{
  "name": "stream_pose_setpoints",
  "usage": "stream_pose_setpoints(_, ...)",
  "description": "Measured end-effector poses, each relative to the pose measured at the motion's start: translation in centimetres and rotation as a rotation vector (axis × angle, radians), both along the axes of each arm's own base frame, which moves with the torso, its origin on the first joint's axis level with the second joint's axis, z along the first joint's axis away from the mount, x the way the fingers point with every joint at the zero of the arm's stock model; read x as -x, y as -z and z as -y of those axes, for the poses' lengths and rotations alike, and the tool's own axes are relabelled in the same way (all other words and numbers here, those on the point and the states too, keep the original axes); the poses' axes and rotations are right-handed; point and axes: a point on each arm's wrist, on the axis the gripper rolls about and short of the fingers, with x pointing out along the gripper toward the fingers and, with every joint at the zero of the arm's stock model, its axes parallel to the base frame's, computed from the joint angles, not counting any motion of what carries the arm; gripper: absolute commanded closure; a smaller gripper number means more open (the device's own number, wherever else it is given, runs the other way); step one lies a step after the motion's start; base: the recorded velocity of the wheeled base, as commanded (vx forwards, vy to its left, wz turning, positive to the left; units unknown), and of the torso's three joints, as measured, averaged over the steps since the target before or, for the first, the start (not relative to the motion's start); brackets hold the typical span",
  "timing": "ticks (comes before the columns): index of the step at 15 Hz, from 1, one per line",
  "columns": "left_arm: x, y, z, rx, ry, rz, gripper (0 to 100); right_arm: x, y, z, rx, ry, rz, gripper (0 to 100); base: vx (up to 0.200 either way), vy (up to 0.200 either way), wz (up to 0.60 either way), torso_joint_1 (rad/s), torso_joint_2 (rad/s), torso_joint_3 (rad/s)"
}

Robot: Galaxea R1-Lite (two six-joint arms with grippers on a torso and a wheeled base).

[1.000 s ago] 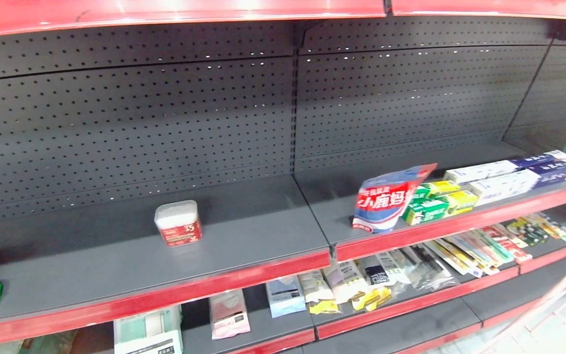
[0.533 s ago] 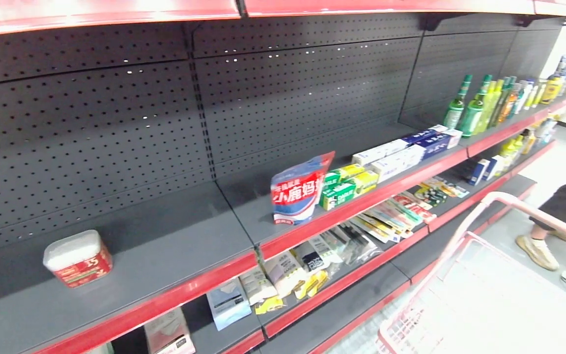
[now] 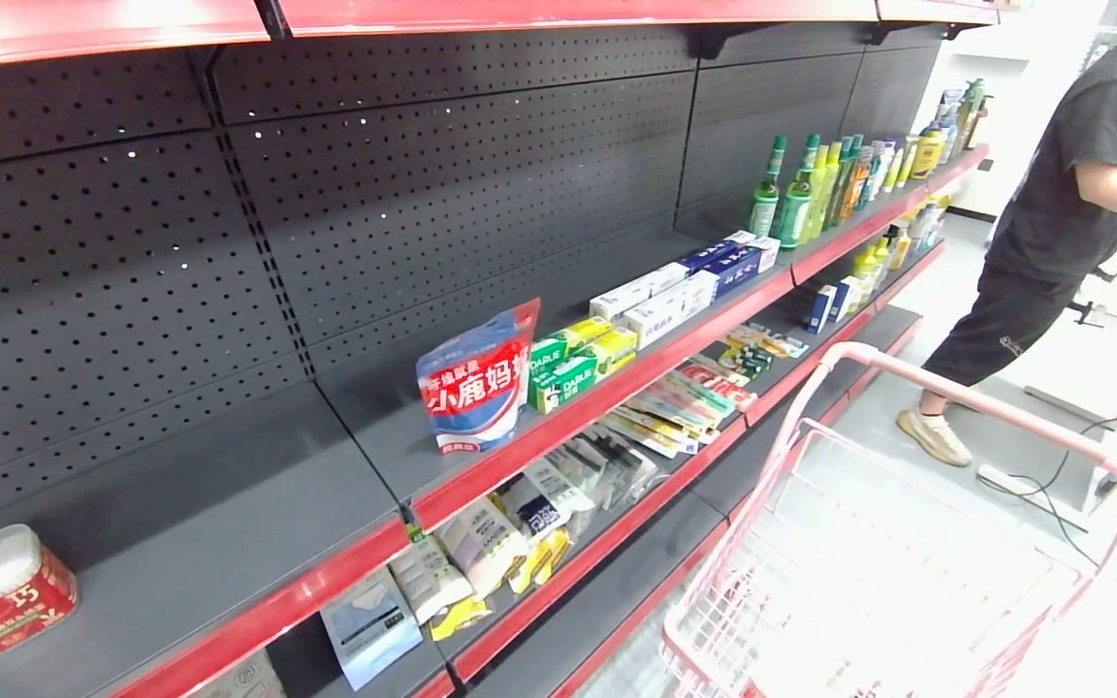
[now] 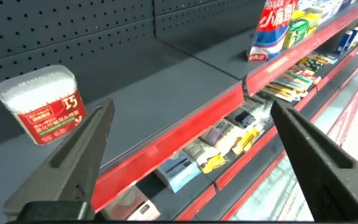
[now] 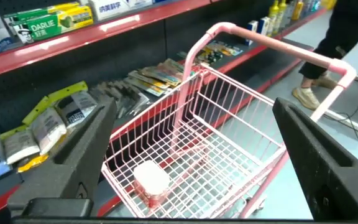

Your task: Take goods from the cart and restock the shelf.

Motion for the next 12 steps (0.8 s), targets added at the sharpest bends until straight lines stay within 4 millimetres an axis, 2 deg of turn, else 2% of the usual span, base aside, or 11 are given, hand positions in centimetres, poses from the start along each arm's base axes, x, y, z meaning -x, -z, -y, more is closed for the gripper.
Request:
stream_pose_setpoints(3,0.0,0.0,0.0,0.0,-0.001,0.0,0,-0.2,-0.2,0.0,-0.005,-0.018,-0.02,0,0.0,0.0,0.0,0.0,0.0,0.0)
stream_pose_setpoints(5,0.0,0.0,0.0,0.0,0.0,0.0,0,-0.1,-1.3,0.0,-0.039,-0.036,-0.014,0,0.0,0.0,0.0,0.0,0.0,0.0)
stream_pose_setpoints(7,0.0,0.0,0.0,-0.001,0.002,0.0,0,-0.2,-4.9,0.0,-0.079,-0.048,0.019,0,0.0,0.0,0.0,0.0,0.0,0.0)
stream_pose_setpoints(8,0.0,0.0,0.0,-0.001,0.003,0.0,0,-0.8,-6.9,0.0,-0.083,-0.049,-0.001,0,0.0,0.0,0.0,0.0,0.0,0.0)
stream_pose_setpoints(10,0.0,0.0,0.0,-0.001,0.003,0.0,0,-4.0,-9.9,-0.1,-0.093,-0.042,-0.131,0,0.0,0.0,0.0,0.0,0.0,0.0)
stream_pose_setpoints(12,0.0,0.0,0.0,0.0,0.003,0.0,0,-9.0,-10.5,-0.3,-0.099,-0.044,-0.354,0,0.0,0.0,0.0,0.0,0.0,0.0)
